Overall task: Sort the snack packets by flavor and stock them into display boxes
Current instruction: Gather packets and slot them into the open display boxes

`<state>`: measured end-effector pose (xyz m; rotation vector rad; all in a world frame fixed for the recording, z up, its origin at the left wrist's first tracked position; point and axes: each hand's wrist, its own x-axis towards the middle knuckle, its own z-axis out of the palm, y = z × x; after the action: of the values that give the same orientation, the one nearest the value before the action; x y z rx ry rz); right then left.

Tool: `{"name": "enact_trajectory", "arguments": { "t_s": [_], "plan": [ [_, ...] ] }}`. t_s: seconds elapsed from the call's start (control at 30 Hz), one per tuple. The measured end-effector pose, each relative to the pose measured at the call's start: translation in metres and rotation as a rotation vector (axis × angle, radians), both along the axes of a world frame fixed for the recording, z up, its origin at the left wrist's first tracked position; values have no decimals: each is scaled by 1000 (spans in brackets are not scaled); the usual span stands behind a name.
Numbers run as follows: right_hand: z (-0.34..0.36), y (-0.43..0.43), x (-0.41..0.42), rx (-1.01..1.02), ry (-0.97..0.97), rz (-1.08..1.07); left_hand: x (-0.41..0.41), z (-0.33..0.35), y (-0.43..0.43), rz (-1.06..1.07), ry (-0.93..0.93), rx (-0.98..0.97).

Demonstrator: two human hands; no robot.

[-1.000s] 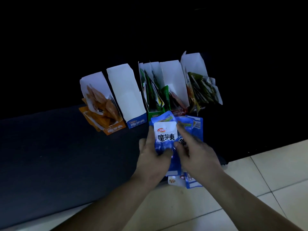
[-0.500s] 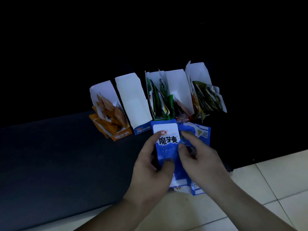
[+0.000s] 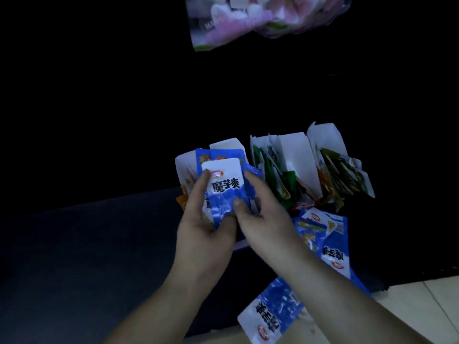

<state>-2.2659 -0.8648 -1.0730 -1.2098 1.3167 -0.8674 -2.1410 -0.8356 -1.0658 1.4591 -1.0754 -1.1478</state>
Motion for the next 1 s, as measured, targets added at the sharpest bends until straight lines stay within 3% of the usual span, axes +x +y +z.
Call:
{"name": "enact_trajectory", "arguments": {
  "t_s": [0.13,0.27,0.5,0.7,0.77,0.9,1.0],
  "plan": [
    [-12,-29,0,77,-98,-84,-2,-6,-38,-45,-247,-96],
    [-21,-45,-3,165,-58,-51,0,-11,-44,-47,-376,-69],
    [-25,-31,-15,91,-13,-58,10,-41,-34,-79,-214,-66],
    [-37,-20,-35,97,51,34,4,-57,-40,-153,-315,-118],
    [-37,-17,-38,21,205,88,4,-56,-44,-153,-350,-154],
    [-40,3,-42,-370,639,-16,11,-52,-23,-19,-462,-393],
    [-50,18,-49,-418,674,9,8,-67,5,-59,-440,-310]
  ]
}}
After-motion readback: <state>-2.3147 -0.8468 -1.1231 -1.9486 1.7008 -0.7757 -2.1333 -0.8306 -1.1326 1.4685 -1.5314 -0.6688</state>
